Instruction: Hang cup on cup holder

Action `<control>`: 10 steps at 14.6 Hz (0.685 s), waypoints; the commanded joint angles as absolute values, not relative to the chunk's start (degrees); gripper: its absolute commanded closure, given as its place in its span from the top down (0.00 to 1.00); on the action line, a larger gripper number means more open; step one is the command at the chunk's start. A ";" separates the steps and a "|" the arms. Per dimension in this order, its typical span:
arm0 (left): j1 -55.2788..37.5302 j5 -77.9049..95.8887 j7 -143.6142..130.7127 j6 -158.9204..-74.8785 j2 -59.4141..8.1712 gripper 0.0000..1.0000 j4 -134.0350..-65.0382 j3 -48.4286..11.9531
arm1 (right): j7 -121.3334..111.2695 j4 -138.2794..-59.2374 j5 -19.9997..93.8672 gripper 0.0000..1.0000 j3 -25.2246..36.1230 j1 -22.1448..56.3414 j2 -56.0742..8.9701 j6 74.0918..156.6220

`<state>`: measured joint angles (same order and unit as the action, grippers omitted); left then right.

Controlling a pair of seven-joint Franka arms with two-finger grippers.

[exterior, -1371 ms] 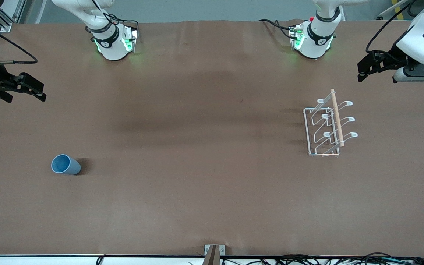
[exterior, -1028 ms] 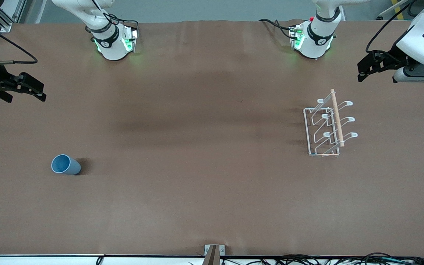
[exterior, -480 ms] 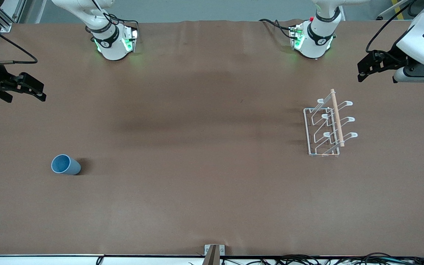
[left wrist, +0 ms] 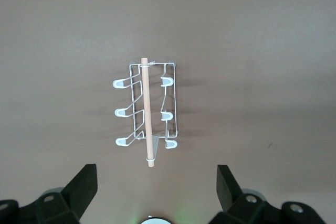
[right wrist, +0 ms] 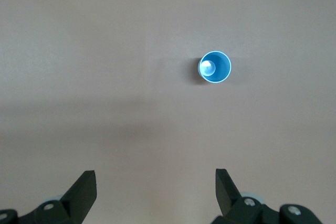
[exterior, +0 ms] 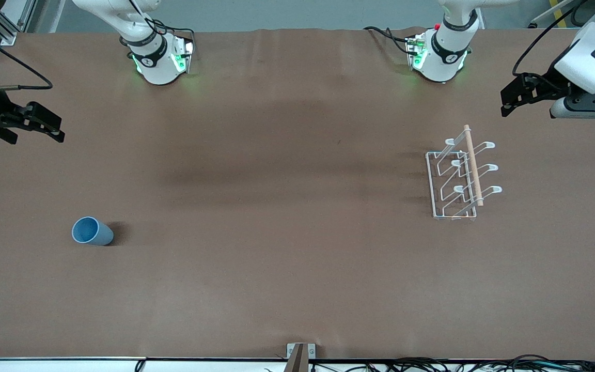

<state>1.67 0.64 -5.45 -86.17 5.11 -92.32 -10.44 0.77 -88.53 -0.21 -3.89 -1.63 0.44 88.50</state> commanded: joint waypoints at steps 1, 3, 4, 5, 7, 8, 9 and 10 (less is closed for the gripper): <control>1.93 -0.09 -4.39 -85.08 3.96 1.00 -90.79 -10.72 | 0.00 -89.91 0.53 1.00 -4.31 -3.34 0.97 89.30; 1.93 0.09 -4.48 -85.08 3.78 1.00 -90.79 -10.72 | -0.09 -89.91 0.62 1.00 -4.31 -3.69 0.79 89.38; 1.93 0.26 -4.48 -85.08 3.61 1.00 -90.70 -10.72 | -0.17 -90.00 0.62 1.00 -4.31 -3.87 0.70 89.47; 1.93 0.26 -4.57 -85.17 3.60 1.00 -90.70 -10.72 | -0.44 -90.26 0.62 1.00 -4.31 -4.04 0.36 89.82; 1.85 0.35 -4.83 -85.17 3.17 1.00 -90.70 -10.81 | -1.14 -92.10 0.62 1.00 -4.31 -5.27 0.09 91.92; 1.85 0.35 -4.83 -85.17 3.16 1.00 -90.62 -10.72 | -3.06 -93.41 0.62 1.00 -4.31 -5.97 0.09 93.50; 1.85 0.35 -4.83 -85.25 2.99 1.00 -90.62 -10.81 | -4.38 -94.47 0.62 1.00 -4.31 -6.93 -0.09 94.56; 1.85 0.35 -4.92 -85.17 2.90 1.00 -90.62 -10.81 | -5.09 -95.79 0.62 1.00 -4.31 -7.99 -0.61 95.88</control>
